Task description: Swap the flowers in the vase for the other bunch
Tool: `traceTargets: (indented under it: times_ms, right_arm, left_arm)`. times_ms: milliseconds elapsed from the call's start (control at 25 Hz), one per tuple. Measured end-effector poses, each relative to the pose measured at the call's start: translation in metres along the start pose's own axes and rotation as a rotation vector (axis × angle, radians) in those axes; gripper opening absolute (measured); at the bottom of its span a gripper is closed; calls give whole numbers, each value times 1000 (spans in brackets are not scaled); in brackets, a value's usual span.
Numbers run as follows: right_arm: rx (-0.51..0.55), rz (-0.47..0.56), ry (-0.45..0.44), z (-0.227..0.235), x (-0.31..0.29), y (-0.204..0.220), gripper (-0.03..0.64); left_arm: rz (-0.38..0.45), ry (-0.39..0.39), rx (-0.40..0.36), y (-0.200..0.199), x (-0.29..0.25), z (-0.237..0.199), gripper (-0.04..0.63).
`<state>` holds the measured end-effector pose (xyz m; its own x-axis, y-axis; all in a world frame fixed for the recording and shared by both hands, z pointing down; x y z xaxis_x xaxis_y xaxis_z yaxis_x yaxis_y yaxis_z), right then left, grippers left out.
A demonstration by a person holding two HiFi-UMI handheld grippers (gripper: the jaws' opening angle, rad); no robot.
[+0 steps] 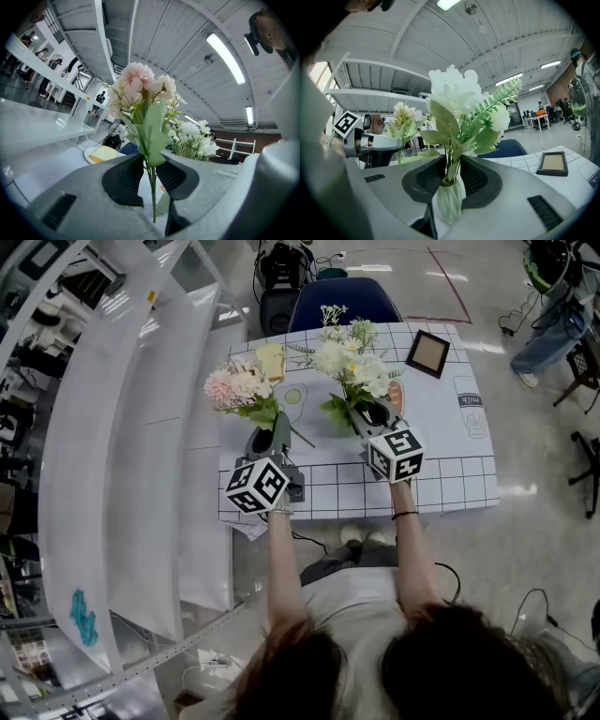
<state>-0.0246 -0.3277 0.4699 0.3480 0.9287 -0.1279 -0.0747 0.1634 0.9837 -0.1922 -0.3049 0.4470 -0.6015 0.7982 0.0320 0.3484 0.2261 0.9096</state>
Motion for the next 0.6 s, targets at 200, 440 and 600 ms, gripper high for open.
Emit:
traceTargets:
  times_ms: [200,440,600]
  right_arm:
    - [-5,8,2,-1,0,-1,80]
    - [-21,14,4,0,1,1,91]
    - [-35,16,-1,0,4,0,100]
  left_arm:
    - [-3,-2,2,1,2,-1,77]
    - [-3,-2,3,3,2,-2,77]
    - [-1,-2,6,3,3,0,77]
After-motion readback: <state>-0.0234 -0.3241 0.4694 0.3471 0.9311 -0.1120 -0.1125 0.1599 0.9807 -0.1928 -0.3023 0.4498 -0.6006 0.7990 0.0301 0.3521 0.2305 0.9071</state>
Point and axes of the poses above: the fingertips, and each gripper's own axes: x backward along the fingers, z to its right, y out of its underside, the point moved 1 cm from there along x, backward along the fingers, and after that the axes turned 15 degrees about y, right-handed, at the moved point
